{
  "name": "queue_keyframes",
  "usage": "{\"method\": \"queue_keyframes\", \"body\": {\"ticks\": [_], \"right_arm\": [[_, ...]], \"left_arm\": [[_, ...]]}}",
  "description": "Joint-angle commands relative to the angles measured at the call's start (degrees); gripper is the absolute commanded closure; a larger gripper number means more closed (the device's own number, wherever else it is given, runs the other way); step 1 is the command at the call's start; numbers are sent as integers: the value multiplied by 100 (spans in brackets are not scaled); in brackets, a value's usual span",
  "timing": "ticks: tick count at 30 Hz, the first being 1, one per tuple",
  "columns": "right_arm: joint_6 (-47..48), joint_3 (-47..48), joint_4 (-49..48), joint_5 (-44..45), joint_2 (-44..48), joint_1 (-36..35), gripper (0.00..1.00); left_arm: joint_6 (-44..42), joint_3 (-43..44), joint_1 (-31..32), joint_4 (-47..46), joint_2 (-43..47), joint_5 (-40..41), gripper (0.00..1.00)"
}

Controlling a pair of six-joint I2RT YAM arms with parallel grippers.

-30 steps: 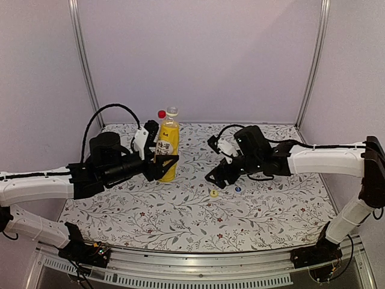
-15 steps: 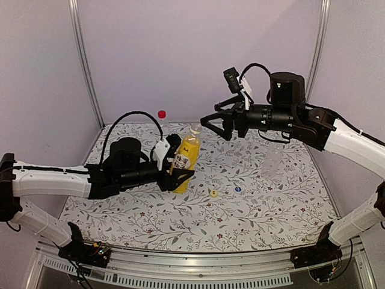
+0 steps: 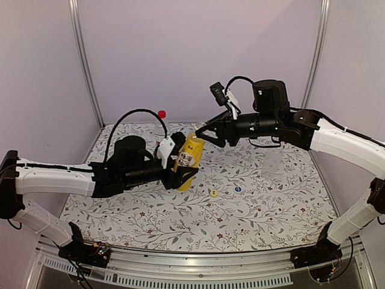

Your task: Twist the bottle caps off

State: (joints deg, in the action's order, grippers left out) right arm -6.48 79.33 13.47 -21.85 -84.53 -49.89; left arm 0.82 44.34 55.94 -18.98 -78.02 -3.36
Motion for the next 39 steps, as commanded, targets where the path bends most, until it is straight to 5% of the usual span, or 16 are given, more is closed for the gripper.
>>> {"method": "queue_keyframes", "body": {"ticks": [1, 8, 15, 22, 32, 39], "right_arm": [[-68, 124, -193, -282, -44, -38, 44], [-106, 161, -218, -404, -131, -39, 58], [-113, 168, -224, -275, -130, -38, 99], [94, 304, 270, 957, 44, 101, 100], [311, 98, 520, 2347, -134, 1129, 100], [408, 74, 401, 3134, -833, 1280, 100]], "left_arm": [[-73, 154, 105, -124, -55, 65, 38], [-73, 152, 142, -93, -80, 132, 38], [-73, 99, 150, -126, -84, 240, 36], [88, 2, 148, -53, 21, 904, 2], [311, -105, 110, 193, 416, 2101, 0], [252, -171, 80, 215, 553, 2207, 0]]}}
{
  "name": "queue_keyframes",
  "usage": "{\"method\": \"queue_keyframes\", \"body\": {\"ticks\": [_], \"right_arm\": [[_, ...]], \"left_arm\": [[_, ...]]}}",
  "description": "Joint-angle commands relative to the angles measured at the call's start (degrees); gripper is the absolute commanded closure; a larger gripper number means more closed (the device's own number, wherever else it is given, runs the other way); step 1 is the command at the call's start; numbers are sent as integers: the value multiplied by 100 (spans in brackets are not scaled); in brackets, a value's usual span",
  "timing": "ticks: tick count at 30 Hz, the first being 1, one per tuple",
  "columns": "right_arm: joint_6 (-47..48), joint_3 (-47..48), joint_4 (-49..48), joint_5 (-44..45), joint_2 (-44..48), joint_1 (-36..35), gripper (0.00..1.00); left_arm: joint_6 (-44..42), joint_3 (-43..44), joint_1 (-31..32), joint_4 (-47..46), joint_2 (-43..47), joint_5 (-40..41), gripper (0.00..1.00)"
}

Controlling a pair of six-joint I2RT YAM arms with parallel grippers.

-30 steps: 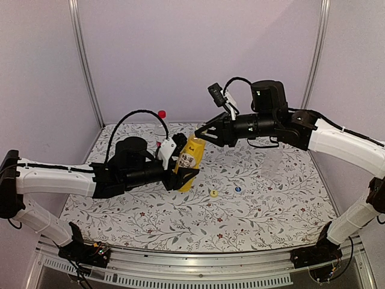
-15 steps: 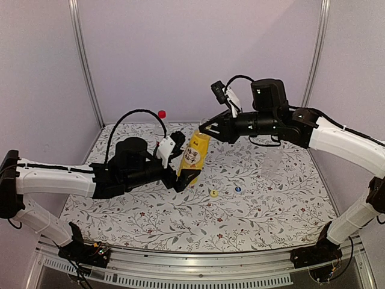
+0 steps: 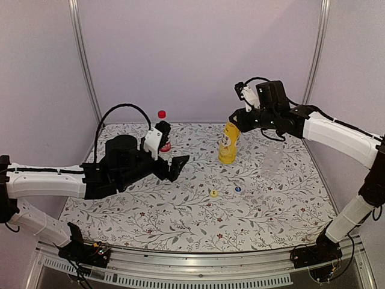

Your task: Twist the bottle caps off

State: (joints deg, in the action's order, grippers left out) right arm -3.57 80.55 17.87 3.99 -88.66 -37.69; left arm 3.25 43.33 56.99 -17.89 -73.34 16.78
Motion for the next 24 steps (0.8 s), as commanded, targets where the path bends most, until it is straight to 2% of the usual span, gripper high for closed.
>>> {"method": "queue_keyframes", "body": {"ticks": [1, 19, 24], "right_arm": [[120, -53, -68, 557, -482, 106, 100], [111, -718, -579, 561, -787, 456, 100], [112, -879, -607, 465, -683, 457, 87]], "left_arm": [[8, -69, -28, 120, 76, 207, 0], [48, -237, -52, -3, 129, 489, 0], [31, -229, -56, 22, 134, 528, 0]]}}
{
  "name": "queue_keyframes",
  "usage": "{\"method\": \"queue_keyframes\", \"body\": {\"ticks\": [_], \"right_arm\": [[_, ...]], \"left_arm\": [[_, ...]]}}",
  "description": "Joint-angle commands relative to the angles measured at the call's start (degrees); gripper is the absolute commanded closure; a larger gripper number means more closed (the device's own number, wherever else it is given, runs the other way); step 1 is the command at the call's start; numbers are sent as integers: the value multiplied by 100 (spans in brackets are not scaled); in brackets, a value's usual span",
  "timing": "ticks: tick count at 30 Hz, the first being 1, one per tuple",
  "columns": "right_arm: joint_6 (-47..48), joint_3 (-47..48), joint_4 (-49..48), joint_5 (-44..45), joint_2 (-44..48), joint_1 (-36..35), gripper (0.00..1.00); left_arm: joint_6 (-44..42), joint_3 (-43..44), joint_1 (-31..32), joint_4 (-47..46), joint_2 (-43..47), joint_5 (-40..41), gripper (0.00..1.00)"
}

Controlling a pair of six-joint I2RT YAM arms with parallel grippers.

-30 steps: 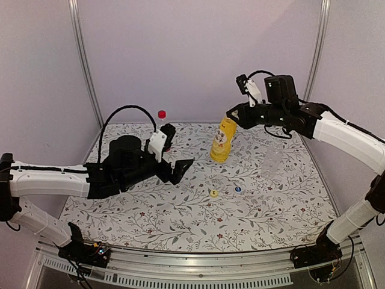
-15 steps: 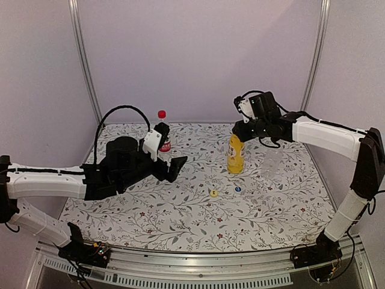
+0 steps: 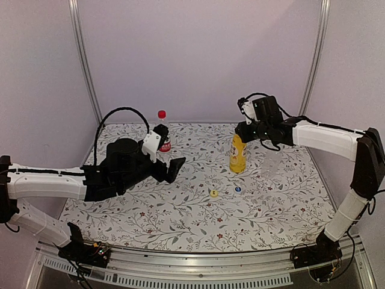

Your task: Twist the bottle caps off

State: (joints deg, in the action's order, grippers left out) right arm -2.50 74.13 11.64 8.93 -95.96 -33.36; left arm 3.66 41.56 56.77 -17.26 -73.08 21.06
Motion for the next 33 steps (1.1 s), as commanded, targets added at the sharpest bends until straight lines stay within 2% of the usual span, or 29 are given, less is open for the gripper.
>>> {"method": "queue_keyframes", "body": {"ticks": [1, 6, 12, 22, 27, 33], "right_arm": [[12, -273, 22, -38, 70, 23, 84], [13, -429, 38, -150, 211, 25, 70], [-22, -477, 74, -227, 386, 23, 63], [-22, -418, 135, -321, 488, 19, 41], [10, -307, 219, -261, 550, 1, 26], [91, -33, 376, -164, 660, -51, 3]], "left_arm": [[-13, -58, -36, -27, 117, 104, 0], [-32, -69, -44, -10, 145, 160, 0], [-69, -69, -98, -29, 113, 194, 1], [76, 67, -302, 114, 3, 243, 0], [109, 122, -525, 235, 4, 221, 0], [113, 216, -1106, 245, -154, 143, 0]]}}
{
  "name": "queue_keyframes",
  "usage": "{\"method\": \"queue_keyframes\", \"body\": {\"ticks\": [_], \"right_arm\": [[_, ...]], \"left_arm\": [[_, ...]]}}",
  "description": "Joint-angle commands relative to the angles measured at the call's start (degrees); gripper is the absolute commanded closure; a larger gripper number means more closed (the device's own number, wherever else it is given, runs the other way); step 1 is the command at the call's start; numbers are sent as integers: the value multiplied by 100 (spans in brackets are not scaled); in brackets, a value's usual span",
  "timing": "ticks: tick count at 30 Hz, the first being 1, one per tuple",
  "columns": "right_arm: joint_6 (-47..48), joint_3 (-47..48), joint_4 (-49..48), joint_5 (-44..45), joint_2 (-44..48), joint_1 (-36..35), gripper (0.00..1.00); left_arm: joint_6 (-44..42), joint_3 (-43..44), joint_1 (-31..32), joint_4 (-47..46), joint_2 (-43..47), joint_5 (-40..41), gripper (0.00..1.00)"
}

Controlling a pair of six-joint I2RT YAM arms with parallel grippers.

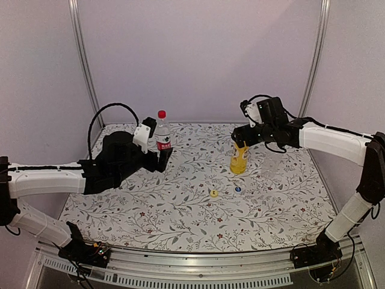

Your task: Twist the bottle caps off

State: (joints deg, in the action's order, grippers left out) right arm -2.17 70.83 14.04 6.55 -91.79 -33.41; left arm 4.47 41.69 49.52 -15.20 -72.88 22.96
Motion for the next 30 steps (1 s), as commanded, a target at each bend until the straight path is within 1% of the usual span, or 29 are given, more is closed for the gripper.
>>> {"method": "queue_keyframes", "body": {"ticks": [1, 4, 8, 16, 20, 22, 25, 30], "right_arm": [[79, 354, 159, 105, 252, -62, 1], [109, 514, 214, 149, 308, -105, 1], [128, 610, 248, 78, 395, -172, 1], [147, 587, 274, -20, 586, -203, 1], [138, 527, 278, -43, 681, -227, 1], [147, 501, 282, -38, 735, -234, 1], [149, 461, 307, 4, 791, -236, 1], [156, 407, 321, -32, 855, -235, 1]], "left_arm": [[25, 264, -508, 48, -249, -87, 0], [-66, 581, -814, 216, -536, -152, 0], [-264, 1276, -1149, 566, -1007, -253, 2], [-593, 2833, -1700, 1445, -2146, -484, 10], [-596, 3559, -1833, 1938, -2778, -656, 15], [-614, 3855, -1870, 2125, -3014, -680, 20], [-621, 4119, -1942, 2178, -3224, -859, 25], [-654, 4328, -2010, 2211, -3380, -853, 33]]}}
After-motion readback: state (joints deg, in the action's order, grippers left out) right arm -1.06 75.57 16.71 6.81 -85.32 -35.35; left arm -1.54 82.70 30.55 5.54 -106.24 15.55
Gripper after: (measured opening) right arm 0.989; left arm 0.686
